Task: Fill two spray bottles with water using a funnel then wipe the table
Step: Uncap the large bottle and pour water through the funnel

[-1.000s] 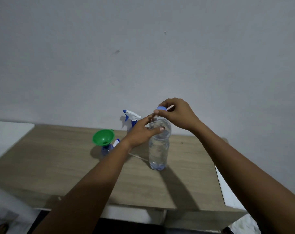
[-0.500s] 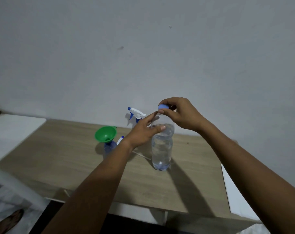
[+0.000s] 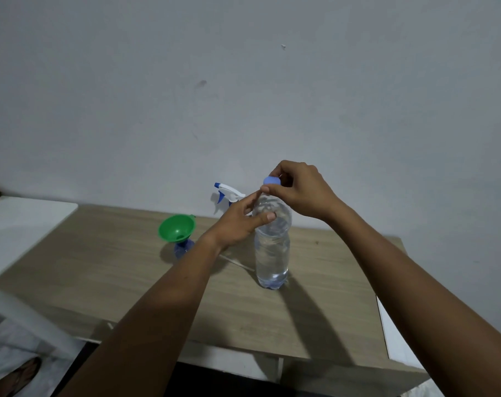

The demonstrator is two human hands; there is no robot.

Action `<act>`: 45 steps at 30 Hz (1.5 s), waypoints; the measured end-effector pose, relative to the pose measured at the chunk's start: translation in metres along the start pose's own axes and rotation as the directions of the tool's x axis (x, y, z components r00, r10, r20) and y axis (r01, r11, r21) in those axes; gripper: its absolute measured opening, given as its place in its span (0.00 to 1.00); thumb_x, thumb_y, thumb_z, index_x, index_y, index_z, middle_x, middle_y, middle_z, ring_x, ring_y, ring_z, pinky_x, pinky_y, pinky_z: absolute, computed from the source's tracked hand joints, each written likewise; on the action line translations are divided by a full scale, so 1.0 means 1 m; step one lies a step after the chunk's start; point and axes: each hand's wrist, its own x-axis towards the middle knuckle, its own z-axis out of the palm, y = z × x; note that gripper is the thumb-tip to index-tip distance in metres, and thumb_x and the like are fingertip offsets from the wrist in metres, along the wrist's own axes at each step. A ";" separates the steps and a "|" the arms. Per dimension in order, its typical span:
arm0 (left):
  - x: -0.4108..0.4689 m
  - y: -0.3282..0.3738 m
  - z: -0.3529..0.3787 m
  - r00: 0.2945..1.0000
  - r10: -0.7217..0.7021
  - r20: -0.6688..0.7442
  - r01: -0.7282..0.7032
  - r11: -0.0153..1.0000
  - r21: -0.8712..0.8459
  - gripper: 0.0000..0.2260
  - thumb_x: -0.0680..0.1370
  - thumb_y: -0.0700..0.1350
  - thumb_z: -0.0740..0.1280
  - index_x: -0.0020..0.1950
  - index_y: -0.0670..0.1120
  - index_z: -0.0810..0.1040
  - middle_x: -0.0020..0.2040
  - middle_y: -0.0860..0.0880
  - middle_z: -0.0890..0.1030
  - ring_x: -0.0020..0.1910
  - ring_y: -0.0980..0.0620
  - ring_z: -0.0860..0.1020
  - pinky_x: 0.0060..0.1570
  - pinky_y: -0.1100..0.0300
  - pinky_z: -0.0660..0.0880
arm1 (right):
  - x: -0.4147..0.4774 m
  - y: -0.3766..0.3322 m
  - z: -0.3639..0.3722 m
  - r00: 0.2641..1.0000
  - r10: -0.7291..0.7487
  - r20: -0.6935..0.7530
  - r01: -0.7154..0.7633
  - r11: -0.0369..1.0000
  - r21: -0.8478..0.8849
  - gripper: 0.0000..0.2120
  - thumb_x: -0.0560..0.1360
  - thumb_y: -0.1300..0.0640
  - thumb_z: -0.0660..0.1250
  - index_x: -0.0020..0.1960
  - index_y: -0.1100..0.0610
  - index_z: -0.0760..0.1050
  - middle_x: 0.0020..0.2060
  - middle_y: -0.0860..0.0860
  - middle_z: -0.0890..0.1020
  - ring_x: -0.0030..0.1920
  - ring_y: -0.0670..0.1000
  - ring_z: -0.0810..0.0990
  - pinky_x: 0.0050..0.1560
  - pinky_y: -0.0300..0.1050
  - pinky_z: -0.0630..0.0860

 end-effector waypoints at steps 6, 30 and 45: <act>-0.002 -0.001 0.002 1.000 0.012 -0.016 -0.012 1.000 -0.028 0.29 0.78 0.47 0.72 0.77 0.56 0.66 0.72 0.54 0.73 0.72 0.60 0.69 0.68 0.61 0.71 | 0.001 -0.001 -0.010 0.992 -0.058 0.110 0.062 0.997 -0.035 0.10 0.78 0.48 0.72 0.56 0.50 0.82 0.41 0.49 0.85 0.43 0.48 0.82 0.45 0.41 0.74; -0.002 -0.004 -0.002 1.000 -0.014 -0.012 0.014 1.000 -0.007 0.25 0.77 0.49 0.73 0.73 0.56 0.70 0.70 0.55 0.76 0.71 0.58 0.71 0.71 0.57 0.68 | 0.003 -0.007 -0.001 0.999 0.045 -0.014 -0.045 0.998 -0.033 0.18 0.67 0.41 0.80 0.44 0.53 0.79 0.36 0.46 0.83 0.37 0.44 0.80 0.37 0.36 0.72; -0.001 -0.006 -0.002 1.000 -0.009 -0.012 0.008 1.000 -0.023 0.30 0.75 0.51 0.74 0.75 0.59 0.68 0.73 0.53 0.73 0.72 0.60 0.69 0.73 0.53 0.68 | 0.002 -0.005 -0.011 0.993 0.052 0.103 -0.056 0.998 0.040 0.19 0.70 0.44 0.79 0.56 0.50 0.77 0.38 0.47 0.85 0.37 0.41 0.81 0.38 0.31 0.71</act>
